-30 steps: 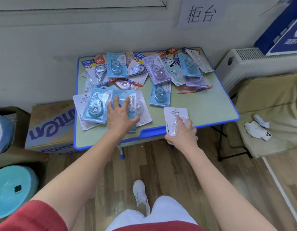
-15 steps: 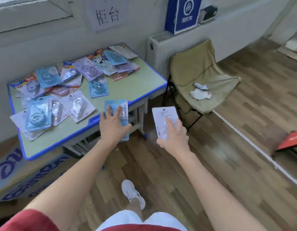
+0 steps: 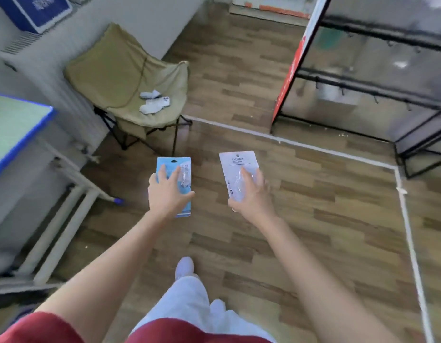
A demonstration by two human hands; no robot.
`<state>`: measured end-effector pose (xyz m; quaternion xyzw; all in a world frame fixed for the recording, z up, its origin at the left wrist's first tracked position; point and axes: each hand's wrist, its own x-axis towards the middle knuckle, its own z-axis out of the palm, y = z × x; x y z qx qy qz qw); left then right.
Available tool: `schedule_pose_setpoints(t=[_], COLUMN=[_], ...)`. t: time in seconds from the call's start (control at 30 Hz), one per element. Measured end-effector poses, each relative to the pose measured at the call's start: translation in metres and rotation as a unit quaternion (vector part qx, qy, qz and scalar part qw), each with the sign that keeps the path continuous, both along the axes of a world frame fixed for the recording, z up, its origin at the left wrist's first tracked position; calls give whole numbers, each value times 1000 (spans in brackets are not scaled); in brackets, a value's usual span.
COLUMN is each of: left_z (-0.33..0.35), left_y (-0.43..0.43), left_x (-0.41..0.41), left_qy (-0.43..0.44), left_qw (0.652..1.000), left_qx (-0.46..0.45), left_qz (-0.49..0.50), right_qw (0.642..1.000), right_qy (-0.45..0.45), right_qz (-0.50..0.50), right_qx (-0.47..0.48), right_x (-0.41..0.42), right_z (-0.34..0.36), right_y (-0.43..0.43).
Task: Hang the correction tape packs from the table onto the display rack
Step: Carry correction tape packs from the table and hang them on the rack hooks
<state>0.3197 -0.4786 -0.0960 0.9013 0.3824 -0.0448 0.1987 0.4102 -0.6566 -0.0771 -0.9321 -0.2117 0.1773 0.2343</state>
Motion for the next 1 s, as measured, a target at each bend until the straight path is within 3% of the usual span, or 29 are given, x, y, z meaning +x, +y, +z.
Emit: schedule_pose_setpoints(t=[0.23, 0.4, 0.73, 1.0], left_z=[0, 1, 26, 34], left_y=[-93, -150, -230, -283], left_x=[122, 215, 412, 541], left_qy=[-5, -25, -72, -101], left_qw=[988, 977, 961, 961], left_qx=[-2, -16, -21, -1], left_qz=[-156, -213, -266, -259], right_qw=[989, 978, 961, 963], right_qy=[10, -5, -55, -61], right_qz=[-149, -206, -271, -260], right_qx=[-12, -10, -16, -13], right_x=[59, 124, 296, 430], right_z=[-3, 1, 30, 33], right_y=[-117, -174, -256, -312])
